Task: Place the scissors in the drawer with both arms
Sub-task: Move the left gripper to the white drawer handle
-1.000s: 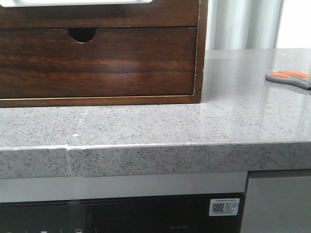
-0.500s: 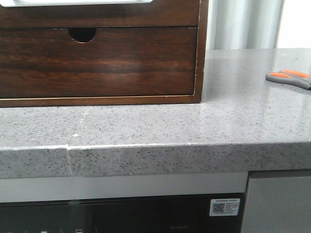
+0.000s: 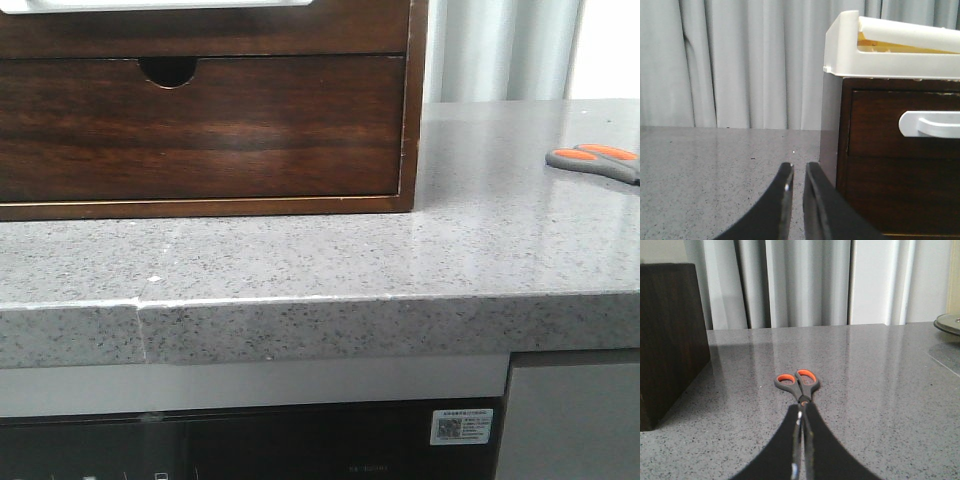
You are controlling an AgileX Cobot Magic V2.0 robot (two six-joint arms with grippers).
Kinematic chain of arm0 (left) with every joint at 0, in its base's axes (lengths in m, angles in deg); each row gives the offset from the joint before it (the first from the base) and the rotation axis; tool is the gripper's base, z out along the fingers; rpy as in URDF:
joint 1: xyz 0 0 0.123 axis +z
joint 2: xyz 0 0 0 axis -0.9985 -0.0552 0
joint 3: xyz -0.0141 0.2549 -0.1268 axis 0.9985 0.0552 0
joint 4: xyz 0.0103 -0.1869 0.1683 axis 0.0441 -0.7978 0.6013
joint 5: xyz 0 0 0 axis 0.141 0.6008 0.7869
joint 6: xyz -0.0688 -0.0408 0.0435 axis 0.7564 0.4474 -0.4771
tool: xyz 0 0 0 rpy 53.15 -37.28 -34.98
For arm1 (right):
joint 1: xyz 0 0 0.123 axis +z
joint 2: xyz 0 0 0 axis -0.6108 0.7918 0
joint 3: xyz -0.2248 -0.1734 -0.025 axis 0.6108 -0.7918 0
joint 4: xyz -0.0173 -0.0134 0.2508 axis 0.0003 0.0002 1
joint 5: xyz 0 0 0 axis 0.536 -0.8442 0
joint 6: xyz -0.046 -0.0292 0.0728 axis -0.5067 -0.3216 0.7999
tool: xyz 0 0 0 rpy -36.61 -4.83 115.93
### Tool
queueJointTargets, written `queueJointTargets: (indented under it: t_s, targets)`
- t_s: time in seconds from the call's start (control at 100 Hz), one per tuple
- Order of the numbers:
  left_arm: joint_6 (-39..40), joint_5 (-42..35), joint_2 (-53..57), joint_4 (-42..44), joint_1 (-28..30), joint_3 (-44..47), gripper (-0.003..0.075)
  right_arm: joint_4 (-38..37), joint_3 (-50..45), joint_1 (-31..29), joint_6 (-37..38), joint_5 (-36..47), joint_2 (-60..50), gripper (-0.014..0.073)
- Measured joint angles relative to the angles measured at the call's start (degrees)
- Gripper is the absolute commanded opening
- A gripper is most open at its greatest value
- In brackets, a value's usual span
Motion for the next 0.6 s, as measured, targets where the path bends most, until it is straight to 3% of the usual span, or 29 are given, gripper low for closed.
queueJointTargets:
  t_s: [0.49, 0.6]
  targets:
    - [0.0, 1.83, -1.73, -2.51, 0.0, -2.48, 0.0003, 5.35, 9.33, 0.0, 0.0, -6.35, 12.16, -0.0116]
    - [0.0, 5.38, -2.0, -2.96, 0.0, -4.09, 0.0003, 5.49, 10.5, 0.0, 0.1, -7.71, 12.98, -0.0116]
